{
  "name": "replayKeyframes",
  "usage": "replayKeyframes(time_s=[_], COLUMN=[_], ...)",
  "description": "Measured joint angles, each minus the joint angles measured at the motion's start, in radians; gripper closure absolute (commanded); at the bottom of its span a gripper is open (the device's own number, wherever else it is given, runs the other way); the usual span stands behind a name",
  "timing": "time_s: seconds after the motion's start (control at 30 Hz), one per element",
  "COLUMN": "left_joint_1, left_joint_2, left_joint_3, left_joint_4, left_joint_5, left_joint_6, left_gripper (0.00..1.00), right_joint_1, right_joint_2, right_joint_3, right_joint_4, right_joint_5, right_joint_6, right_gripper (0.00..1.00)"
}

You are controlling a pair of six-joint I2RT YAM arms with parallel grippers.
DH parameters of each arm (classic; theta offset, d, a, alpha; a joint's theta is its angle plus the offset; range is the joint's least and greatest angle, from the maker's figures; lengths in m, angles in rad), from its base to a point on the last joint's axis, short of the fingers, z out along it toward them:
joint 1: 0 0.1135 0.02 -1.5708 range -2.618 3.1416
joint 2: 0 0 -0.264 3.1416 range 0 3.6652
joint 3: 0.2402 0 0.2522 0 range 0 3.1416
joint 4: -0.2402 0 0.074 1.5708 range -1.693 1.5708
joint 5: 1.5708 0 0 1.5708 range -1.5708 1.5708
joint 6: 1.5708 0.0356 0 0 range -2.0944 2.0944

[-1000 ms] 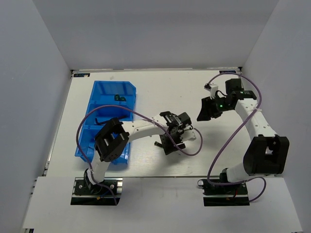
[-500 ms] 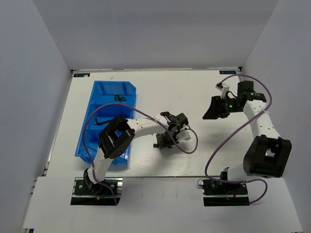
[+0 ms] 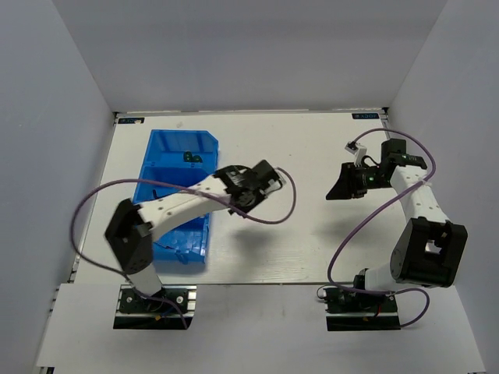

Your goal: Sort the tools into containers

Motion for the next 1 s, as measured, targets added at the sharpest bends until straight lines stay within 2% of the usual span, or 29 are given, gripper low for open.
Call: replayKeyframes(time_s=[0.13, 0.27, 0.47, 0.53, 0.63, 0.83, 1.0], left_joint_1=[0.035, 0.06, 0.068, 0.07, 0.078, 0.095, 0.097], left_joint_2=[-0.251, -0.496, -0.61, -0.65, -0.777, -1.061, -1.048], left_joint_3=[-0.108, -0.285, -0.406, -0.421, -0.477, -0.761, -0.825], left_joint_4=[-0.005, -0.032, -0.137, -0.187, -0.254, -0.318, -0.335], left_joint_5=[-0.108, -0.177, -0.285, -0.339, -0.398, -0.388, -0.401], left_joint_6=[-0.142, -0.293, -0.553, -0.679, -0.95, -1.54, -1.779], left_gripper=[1.0, 1.0, 1.0, 1.0, 1.0, 1.0, 1.0], right_joint_1=[-0.001, -0.005, -0.012, -0.012, -0.012, -0.012, -0.012], right_joint_2=[0.0, 0.005, 0.052, 0.069, 0.081, 0.081, 0.081], right_joint_3=[-0.015, -0.015, -0.013, -0.009, -0.001, -0.001, -0.001], right_joint_4=[0.006, 0.023, 0.031, 0.032, 0.035, 0.037, 0.035], right_joint_5=[-0.008, -0.018, -0.037, -0.043, -0.046, -0.056, -0.072], right_joint_6=[0.002, 0.008, 0.021, 0.031, 0.037, 0.04, 0.038], right_gripper=[0.56, 0.55, 0.55, 0.55, 0.55, 0.53, 0.53])
